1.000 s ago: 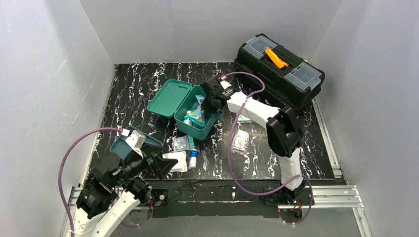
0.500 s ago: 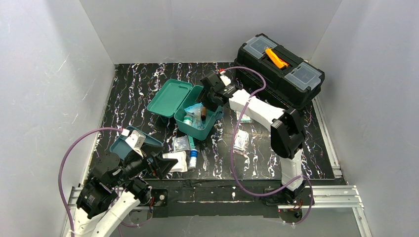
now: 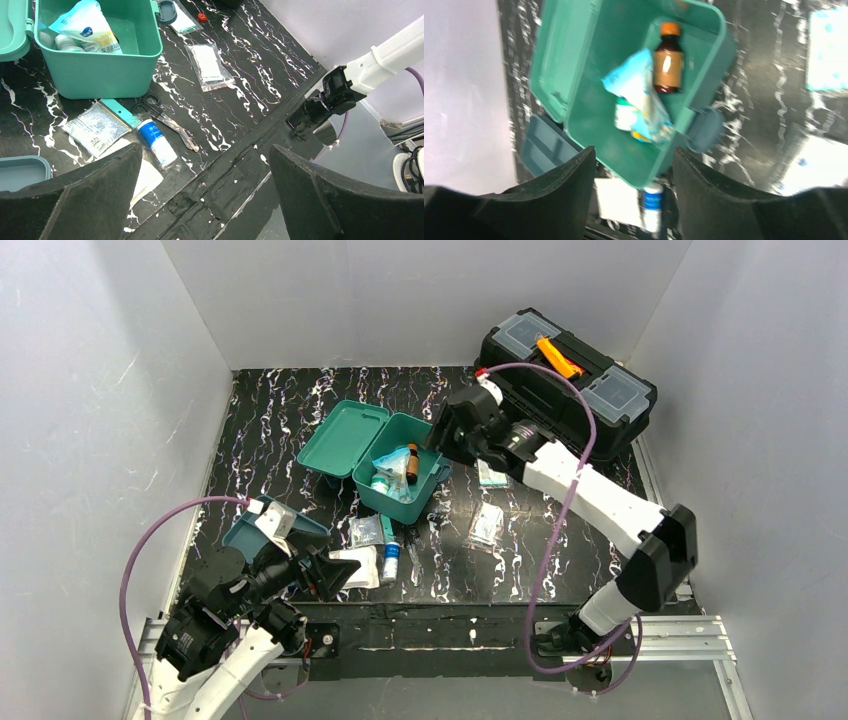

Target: Organize the medicine kit

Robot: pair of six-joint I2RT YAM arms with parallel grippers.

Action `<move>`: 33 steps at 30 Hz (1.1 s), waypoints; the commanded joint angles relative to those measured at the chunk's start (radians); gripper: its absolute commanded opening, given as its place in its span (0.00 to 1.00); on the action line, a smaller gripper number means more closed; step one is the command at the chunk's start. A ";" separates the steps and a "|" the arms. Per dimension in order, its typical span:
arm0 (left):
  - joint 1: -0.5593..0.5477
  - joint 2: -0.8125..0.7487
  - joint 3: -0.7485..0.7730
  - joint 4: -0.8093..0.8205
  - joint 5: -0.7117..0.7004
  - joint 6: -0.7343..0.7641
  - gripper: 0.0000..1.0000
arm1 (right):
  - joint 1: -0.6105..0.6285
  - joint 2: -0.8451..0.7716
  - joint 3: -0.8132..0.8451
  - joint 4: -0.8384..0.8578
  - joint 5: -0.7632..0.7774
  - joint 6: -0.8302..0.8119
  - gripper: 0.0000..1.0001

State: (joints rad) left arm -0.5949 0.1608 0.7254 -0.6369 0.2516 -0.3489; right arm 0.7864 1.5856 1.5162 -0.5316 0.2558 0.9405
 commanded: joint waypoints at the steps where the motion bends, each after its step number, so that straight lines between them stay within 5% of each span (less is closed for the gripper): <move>1: -0.003 0.021 -0.005 -0.001 -0.007 0.004 0.98 | 0.002 -0.132 -0.138 -0.036 0.036 -0.130 0.67; 14: -0.002 0.050 -0.005 -0.003 -0.014 0.002 0.98 | -0.045 -0.408 -0.536 -0.129 0.092 -0.186 0.77; 33: -0.002 0.095 -0.004 -0.002 -0.015 -0.001 0.98 | -0.221 -0.263 -0.785 0.138 -0.079 -0.109 0.86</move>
State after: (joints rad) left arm -0.5953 0.2348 0.7254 -0.6369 0.2436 -0.3515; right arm 0.5793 1.2861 0.7353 -0.4866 0.2131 0.7933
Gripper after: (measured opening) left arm 0.981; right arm 0.847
